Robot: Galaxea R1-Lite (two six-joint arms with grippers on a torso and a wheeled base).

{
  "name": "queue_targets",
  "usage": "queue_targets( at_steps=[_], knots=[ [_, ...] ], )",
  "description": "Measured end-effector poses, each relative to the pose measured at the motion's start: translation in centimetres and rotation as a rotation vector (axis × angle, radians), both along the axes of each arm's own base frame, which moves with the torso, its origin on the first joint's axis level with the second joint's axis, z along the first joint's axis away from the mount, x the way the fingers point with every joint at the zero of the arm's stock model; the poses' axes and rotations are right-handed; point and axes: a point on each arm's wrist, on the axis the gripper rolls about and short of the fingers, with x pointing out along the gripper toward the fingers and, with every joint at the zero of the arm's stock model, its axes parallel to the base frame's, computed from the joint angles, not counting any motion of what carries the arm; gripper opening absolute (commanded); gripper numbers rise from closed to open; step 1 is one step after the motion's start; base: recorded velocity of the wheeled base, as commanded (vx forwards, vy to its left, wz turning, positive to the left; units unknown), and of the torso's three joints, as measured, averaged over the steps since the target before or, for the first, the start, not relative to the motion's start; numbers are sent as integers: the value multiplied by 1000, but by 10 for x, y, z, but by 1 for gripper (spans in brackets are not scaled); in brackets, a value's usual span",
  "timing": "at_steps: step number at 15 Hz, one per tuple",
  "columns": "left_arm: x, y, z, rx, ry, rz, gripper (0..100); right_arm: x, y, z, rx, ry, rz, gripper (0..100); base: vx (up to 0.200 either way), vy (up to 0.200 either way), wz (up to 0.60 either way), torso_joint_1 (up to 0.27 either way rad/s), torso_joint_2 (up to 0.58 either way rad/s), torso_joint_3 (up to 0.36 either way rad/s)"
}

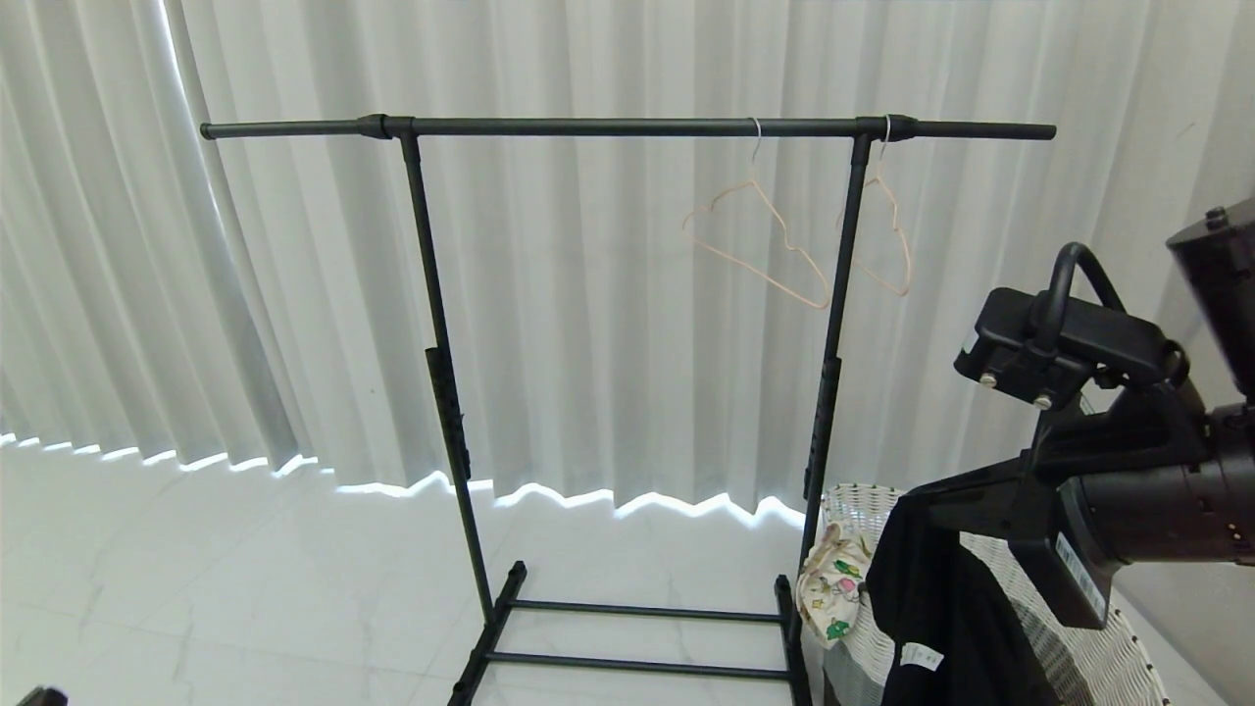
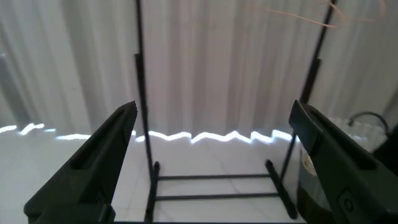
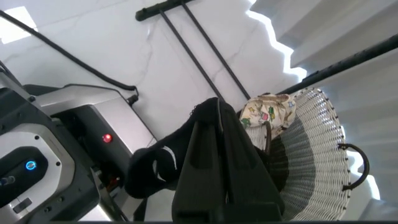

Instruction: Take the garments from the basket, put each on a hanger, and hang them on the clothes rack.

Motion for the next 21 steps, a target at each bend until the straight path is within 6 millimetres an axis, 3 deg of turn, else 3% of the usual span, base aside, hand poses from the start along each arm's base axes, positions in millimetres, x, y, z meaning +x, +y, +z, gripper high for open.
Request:
queue_targets(
  at_steps=[4,5,7,9,11,14,18,21],
  knots=[
    [78,-15,74,88,130,-232,100,4,4,3,34,-39,0,0,0,0,0,0,0,0],
    [104,-28,86,111,166,-300,100,4,4,4,38,-46,-1,0,0,0,0,0,0,0],
    [143,-68,89,173,249,-413,100,5,5,5,47,-55,-2,0,0,0,0,0,0,0],
    [161,-120,74,241,342,-528,100,5,6,8,56,-62,3,0,0,0,0,0,0,0],
    [166,-168,54,258,404,-623,100,3,10,12,67,-70,21,0,0,0,0,0,0,0],
    [178,-216,27,252,417,-684,100,0,15,18,85,-83,49,0,0,0,0,0,0,0],
    [182,-243,-9,305,484,-723,100,-8,21,28,114,-104,92,0,0,0,0,0,0,0],
    [173,-252,-19,334,512,-764,100,-12,23,31,121,-109,111,0,0,0,0,0,0,0]
  ],
)
